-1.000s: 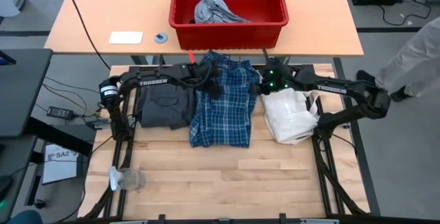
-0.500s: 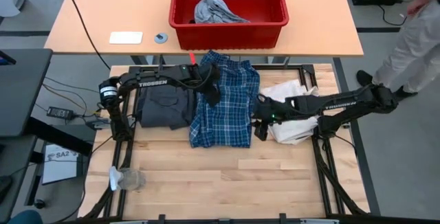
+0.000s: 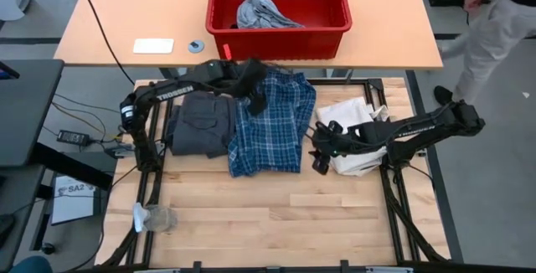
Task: Fold Laundry from Bin
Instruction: Fold the plaid pants
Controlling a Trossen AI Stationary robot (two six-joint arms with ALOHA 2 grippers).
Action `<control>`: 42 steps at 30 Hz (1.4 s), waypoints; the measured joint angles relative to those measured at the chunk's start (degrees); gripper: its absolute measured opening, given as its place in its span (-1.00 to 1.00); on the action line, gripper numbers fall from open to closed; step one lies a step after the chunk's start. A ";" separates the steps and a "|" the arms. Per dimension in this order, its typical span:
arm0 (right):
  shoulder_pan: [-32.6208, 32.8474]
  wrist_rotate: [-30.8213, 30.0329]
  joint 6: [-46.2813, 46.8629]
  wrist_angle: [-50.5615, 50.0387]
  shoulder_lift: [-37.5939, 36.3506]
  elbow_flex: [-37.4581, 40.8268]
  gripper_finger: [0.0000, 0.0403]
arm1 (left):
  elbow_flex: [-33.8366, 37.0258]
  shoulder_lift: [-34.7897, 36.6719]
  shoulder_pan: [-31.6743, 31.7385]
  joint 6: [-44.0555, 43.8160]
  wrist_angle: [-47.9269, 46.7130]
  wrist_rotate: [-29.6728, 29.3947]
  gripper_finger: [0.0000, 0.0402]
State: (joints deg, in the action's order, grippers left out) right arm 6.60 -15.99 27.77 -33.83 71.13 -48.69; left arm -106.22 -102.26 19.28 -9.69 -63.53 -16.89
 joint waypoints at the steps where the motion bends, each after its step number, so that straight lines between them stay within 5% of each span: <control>1: 0.86 -0.28 -1.32 0.37 0.01 0.15 -0.13 | -0.42 0.00 -1.47 1.16 -1.20 -1.05 0.89; 10: 8.08 3.15 4.98 1.70 0.01 2.48 -0.14 | -0.28 -0.11 -15.80 -2.69 -0.52 -1.98 0.78; 20: 21.85 -13.65 5.48 2.46 0.01 2.48 -0.21 | 14.99 0.39 -28.86 -20.67 4.07 -4.56 0.78; 23: 23.77 -12.83 1.52 5.11 0.01 2.48 -0.21 | 17.39 0.36 -33.96 -27.05 4.83 -7.85 0.78; 27: 24.11 -9.86 -1.87 10.52 0.40 2.41 -0.21 | 18.36 0.47 -40.40 -33.19 3.71 -15.90 0.78; 34: 20.20 -10.02 -9.82 13.55 7.35 2.41 -0.21 | 27.19 0.48 -44.29 -39.47 4.04 -16.27 0.77; 42: 17.20 -21.07 -13.97 17.17 16.92 2.41 -0.20 | 38.09 0.46 -44.71 -46.15 7.18 -14.07 0.77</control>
State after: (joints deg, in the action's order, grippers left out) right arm 23.80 -37.06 13.79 -16.66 88.05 -46.28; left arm -68.13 -101.80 -25.42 -55.85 -56.35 -30.96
